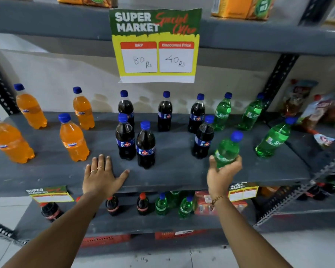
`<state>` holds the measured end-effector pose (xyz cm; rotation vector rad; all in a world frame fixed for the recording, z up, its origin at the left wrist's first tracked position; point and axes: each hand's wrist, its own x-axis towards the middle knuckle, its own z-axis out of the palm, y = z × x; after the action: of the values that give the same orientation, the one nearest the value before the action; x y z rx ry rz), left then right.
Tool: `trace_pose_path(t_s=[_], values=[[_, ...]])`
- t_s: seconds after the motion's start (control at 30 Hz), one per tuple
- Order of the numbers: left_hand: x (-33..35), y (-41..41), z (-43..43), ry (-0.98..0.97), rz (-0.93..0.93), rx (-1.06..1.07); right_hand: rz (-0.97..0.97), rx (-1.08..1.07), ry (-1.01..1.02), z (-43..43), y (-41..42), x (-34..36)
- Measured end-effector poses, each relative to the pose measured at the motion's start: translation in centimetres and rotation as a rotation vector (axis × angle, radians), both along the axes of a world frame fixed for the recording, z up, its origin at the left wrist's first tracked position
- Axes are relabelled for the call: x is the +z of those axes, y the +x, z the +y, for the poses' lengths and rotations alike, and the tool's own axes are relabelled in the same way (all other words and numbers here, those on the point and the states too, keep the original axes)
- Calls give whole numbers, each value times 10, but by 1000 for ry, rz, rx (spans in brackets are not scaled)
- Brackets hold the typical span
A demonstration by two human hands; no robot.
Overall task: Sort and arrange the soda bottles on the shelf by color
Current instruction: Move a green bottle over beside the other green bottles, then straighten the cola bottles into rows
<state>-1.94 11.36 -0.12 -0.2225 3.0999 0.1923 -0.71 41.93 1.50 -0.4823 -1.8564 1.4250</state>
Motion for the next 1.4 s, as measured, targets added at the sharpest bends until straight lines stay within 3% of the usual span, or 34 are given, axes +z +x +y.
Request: trace_pose_path(t_s=[0.13,0.37,0.57,0.63,0.73,0.83,0.9,1.17,1.3,1.4], values=[[2,-2,8,-13,-46,33,-87,-125,-51,33,-23,10],[2,-3,9,-21,-70,43,-139,-83,-18,75,-60,3],[2,-2,11,-26,-57,40,-147,-123,-44,62,-48,5],[2,-2,12,-32,-50,38,-34,-155,32,28,-29,-2],[2,-1,13,-28,-42,43,137,99,200,-48,-1,-10],[3,-1,14,-17,-48,34,-61,539,138,-103,-1,-5],[4,0,12,-5,-55,38,-201,707,86,-127,-13,-2],[6,0,11,10,-39,35,-258,573,38,-119,-32,2],[14,-5,13,164,45,83,-231,484,3,-95,-44,8],[24,-17,15,525,152,100,-225,476,-3,-87,-52,6]])
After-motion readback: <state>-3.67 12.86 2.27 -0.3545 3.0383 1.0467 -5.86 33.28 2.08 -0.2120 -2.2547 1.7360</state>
